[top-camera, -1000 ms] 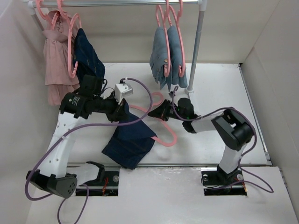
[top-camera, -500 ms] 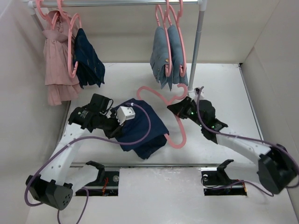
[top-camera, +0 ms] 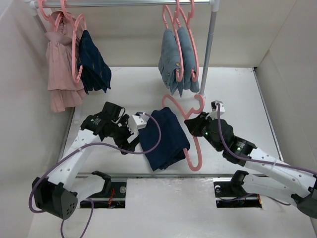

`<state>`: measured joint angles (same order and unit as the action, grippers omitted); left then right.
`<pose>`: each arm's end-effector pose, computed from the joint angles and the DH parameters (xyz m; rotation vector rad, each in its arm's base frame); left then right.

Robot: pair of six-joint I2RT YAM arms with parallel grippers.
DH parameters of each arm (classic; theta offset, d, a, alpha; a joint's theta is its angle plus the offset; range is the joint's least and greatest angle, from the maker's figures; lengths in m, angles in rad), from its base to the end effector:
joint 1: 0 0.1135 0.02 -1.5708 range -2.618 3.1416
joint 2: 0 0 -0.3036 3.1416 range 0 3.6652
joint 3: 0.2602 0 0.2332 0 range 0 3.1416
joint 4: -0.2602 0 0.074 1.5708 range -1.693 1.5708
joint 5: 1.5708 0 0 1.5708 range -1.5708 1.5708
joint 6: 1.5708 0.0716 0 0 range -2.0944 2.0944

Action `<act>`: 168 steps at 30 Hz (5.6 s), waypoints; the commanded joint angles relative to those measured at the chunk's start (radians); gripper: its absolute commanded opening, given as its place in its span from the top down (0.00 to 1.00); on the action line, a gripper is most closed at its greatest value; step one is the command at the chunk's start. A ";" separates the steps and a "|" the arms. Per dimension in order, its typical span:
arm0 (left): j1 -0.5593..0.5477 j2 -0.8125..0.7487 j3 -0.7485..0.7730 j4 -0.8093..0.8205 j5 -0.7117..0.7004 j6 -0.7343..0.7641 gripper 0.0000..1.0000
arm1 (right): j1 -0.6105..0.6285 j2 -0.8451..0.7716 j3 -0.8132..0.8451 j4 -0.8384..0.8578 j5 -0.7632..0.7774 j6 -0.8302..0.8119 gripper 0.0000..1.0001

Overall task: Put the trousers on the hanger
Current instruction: Place the trousers on the hanger, then place the hanger at the clothesline, then reset both arms

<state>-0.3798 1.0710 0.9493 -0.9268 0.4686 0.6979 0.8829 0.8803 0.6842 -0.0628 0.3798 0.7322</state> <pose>0.1498 -0.0946 0.2927 1.4284 2.0764 -0.4863 0.1444 0.1339 0.3265 0.1347 1.8796 0.7890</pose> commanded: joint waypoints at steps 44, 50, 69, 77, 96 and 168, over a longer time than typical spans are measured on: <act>-0.053 -0.140 0.258 0.470 0.452 -0.814 0.01 | 0.373 0.727 1.078 0.087 0.585 -0.370 1.00; -0.053 -0.108 0.221 0.457 0.331 -0.824 0.08 | 0.373 0.727 1.089 0.087 0.545 -0.361 1.00; 0.036 -0.126 0.219 0.526 0.527 -0.940 1.00 | 0.300 0.727 1.037 0.087 0.302 -0.278 1.00; 0.105 -0.112 0.304 0.704 0.637 -1.139 1.00 | 0.202 0.695 1.009 0.055 0.079 -0.257 0.69; 0.262 0.161 0.402 1.654 0.753 -2.011 1.00 | 0.131 0.476 0.890 0.004 -0.015 -0.286 0.21; 0.472 0.270 0.735 0.585 0.412 -1.036 0.00 | 0.131 0.411 0.753 -0.094 -0.068 -0.332 0.18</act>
<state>0.0872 1.3949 1.6314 -0.2852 0.9501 -0.4332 1.0157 1.3323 1.4334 -0.1761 0.3275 0.4141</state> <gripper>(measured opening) 0.997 0.820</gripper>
